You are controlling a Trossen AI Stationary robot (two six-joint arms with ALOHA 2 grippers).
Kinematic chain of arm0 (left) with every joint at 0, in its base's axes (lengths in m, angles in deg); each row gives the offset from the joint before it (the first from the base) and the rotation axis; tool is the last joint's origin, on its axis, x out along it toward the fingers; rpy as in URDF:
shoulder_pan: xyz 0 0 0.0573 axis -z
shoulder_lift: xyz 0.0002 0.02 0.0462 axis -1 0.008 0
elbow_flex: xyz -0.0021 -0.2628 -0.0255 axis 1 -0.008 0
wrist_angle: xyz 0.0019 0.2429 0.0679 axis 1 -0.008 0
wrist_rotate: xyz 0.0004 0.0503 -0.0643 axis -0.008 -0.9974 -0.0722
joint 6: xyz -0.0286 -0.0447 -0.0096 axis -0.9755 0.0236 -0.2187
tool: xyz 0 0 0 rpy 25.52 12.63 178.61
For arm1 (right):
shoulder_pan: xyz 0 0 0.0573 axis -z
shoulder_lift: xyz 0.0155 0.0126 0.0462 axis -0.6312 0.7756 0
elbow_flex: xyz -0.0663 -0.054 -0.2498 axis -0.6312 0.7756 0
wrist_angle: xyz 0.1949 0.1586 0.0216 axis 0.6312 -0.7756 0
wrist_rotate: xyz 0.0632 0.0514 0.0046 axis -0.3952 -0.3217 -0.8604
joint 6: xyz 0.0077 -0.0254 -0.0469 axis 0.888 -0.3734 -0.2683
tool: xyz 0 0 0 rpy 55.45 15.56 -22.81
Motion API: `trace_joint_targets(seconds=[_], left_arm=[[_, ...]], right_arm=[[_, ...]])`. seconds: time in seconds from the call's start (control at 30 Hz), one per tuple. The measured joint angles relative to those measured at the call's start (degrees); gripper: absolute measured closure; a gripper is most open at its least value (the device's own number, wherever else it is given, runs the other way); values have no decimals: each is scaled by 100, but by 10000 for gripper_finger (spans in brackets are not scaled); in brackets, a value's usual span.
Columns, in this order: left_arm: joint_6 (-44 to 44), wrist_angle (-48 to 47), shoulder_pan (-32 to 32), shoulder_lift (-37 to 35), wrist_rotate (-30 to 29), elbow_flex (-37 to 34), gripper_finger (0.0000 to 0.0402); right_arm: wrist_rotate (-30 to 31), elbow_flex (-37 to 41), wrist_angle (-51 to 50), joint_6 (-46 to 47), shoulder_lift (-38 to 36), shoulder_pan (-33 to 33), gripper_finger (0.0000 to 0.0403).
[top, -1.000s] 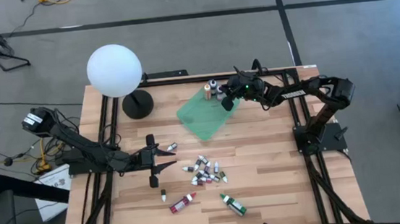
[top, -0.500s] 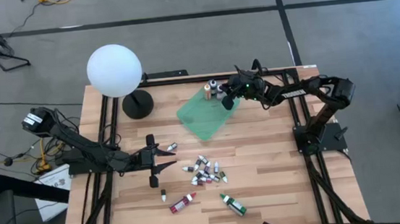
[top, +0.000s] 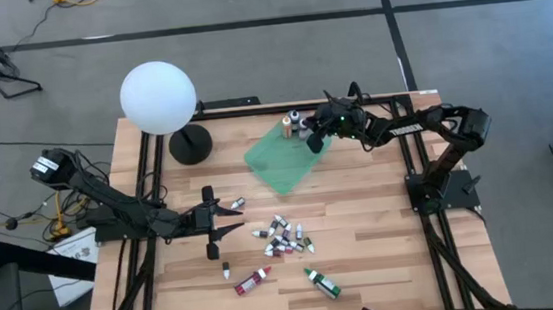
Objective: Pick & Place food coloring
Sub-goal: Put the right pink food coloring bottle into the green bin
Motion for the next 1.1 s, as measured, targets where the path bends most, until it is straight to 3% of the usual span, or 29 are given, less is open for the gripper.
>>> trace_joint_targets(seconds=[0.47,0.8,1.1], left_arm=[[-24,0,0,0,12,0,283],[-26,0,-1,0,8,0,283],[-26,0,-1,0,-3,0,283]], right_arm=[[-5,0,-7,-2,0,24,350],[131,0,-163,0,0,60,313],[140,0,-162,2,0,101,307]])
